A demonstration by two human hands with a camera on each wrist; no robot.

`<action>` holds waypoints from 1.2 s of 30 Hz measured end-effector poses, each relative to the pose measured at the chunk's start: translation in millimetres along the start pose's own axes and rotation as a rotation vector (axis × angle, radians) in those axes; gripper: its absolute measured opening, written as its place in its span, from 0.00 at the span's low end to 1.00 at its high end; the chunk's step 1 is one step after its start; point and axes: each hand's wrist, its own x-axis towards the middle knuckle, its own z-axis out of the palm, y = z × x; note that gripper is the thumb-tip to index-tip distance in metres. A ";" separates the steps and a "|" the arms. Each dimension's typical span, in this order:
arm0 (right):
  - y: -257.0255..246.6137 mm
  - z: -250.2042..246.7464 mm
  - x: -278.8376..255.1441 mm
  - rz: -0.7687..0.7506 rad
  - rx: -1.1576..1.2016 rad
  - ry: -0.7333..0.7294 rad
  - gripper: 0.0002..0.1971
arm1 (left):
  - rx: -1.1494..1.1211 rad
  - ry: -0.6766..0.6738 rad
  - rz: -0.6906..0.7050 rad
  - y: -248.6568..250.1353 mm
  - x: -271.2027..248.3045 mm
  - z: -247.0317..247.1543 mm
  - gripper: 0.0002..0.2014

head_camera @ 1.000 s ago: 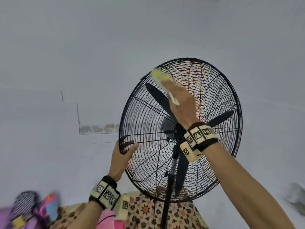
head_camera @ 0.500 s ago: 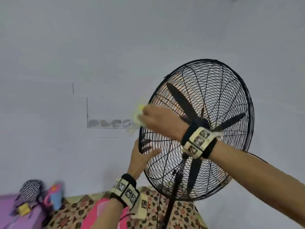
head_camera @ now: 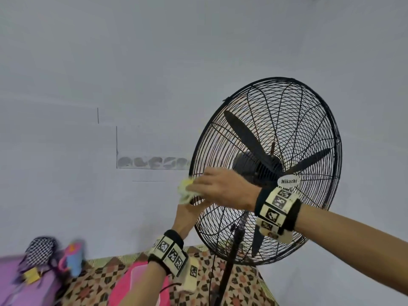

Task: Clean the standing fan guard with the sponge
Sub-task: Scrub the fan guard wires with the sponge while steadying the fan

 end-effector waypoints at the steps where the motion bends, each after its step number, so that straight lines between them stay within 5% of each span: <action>1: 0.0 -1.8 0.4 -0.008 0.017 -0.024 0.22 | -0.003 -0.004 0.005 0.4 1.0 0.0 0.31; 4: 35.5 -34.9 14.3 0.239 -0.039 0.225 0.17 | -0.011 -0.030 -0.069 0.8 -0.6 -3.4 0.48; 6: 59.7 -54.3 15.1 0.387 -0.132 0.353 0.17 | -0.010 -0.039 -0.070 -1.9 -1.9 -6.2 0.51; 8: 59.0 -42.7 6.2 0.290 -0.160 0.314 0.17 | -0.012 -0.035 -0.059 -0.7 -2.7 -4.8 0.50; 12: 11.7 0.2 -18.1 -0.126 -0.043 -0.049 0.17 | -0.043 -0.042 -0.016 2.0 -3.4 -1.8 0.43; 14: 20.7 -8.0 -14.8 -0.064 -0.030 0.015 0.19 | -0.019 -0.039 -0.024 0.2 -1.5 -4.0 0.41; 18: 60.3 -41.2 -11.7 0.331 -0.071 0.419 0.17 | 0.023 -0.028 -0.065 -5.1 -1.6 -5.9 0.48; 20: 54.7 -27.8 -22.6 0.164 -0.107 0.342 0.17 | 0.013 -0.020 -0.069 -3.1 -0.2 -2.7 0.43; 23: 28.3 -9.0 -37.4 -0.259 -0.152 -0.037 0.19 | -0.029 0.009 -0.069 1.9 2.0 -1.4 0.42; 25: 42.6 -20.8 -29.4 -0.207 -0.139 -0.010 0.18 | -0.013 -0.014 -0.072 1.4 1.3 -4.5 0.47; 29: 78.0 -47.7 -14.7 0.201 -0.137 0.349 0.14 | 0.035 -0.050 -0.040 -2.8 -2.1 -6.3 0.46; 33: 29.9 -4.5 -32.3 -0.146 -0.067 0.109 0.17 | 0.061 -0.031 -0.026 -0.4 -0.1 0.9 0.48; 34: 20.4 -1.5 -34.7 -0.163 -0.055 0.054 0.17 | 0.075 -0.030 -0.025 -1.4 0.8 0.8 0.49; 36: 25.9 -10.0 -30.5 -0.021 0.005 0.172 0.16 | 0.069 -0.044 -0.036 0.2 0.2 -2.4 0.45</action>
